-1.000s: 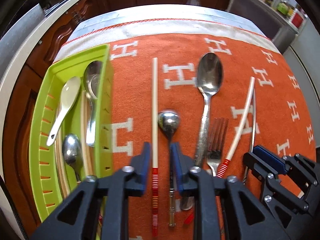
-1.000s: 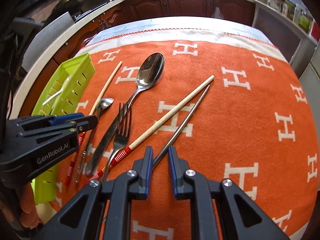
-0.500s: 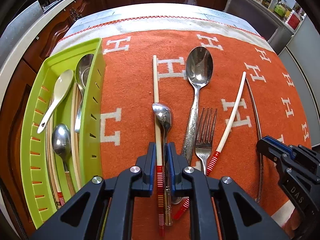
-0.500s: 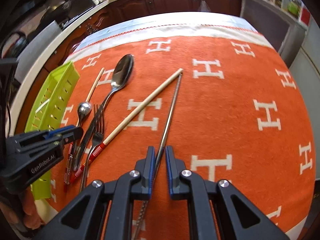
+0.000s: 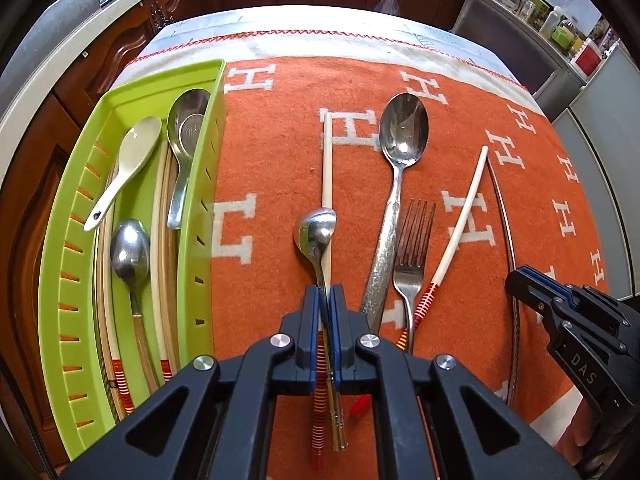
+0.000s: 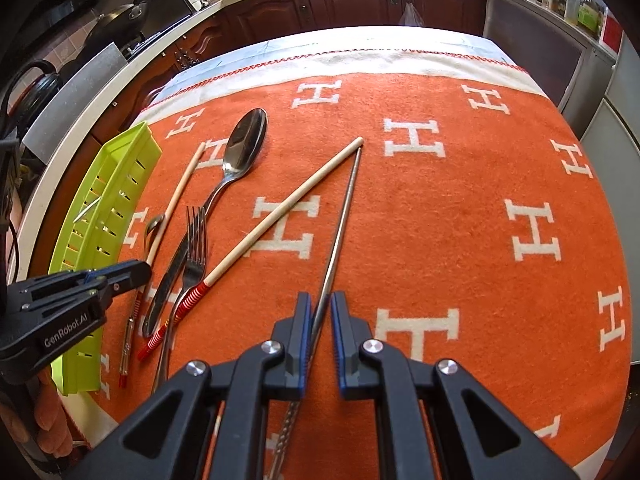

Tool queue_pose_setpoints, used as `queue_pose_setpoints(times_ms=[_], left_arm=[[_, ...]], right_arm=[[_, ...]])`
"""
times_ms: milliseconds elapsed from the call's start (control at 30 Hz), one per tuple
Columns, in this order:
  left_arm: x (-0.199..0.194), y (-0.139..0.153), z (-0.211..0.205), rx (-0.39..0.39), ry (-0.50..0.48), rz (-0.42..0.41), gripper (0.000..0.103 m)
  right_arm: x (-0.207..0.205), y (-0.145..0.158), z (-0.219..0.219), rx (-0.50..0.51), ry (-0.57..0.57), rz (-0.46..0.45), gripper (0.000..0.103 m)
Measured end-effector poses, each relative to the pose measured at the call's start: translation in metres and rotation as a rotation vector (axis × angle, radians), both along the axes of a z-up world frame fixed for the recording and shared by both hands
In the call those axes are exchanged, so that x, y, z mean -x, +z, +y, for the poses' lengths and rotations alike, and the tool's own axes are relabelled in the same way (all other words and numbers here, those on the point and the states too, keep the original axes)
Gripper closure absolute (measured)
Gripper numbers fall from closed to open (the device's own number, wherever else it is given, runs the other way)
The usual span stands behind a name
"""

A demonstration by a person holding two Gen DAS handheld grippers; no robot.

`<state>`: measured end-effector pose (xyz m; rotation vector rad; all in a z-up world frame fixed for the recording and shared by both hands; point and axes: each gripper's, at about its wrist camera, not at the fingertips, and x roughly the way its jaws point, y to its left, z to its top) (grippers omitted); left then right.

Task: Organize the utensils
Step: 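Grasp a red-striped chopstick and small steel spoon with the left tool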

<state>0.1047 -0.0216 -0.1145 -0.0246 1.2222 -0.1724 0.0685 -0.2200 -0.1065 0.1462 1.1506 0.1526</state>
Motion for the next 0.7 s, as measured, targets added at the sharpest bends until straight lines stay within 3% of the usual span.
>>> queue_pose_setpoints(times_ms=[300, 700], left_arm=[[0.008, 0.017, 0.006, 0.049, -0.012, -0.035, 0.1], [0.015, 0.016, 0.013, 0.075, 0.006, -0.032, 0.1]], right_arm=[[0.004, -0.001, -0.008, -0.048, -0.003, 0.002, 0.097], [0.009, -0.002, -0.016, -0.106, -0.013, 0.005, 0.097]])
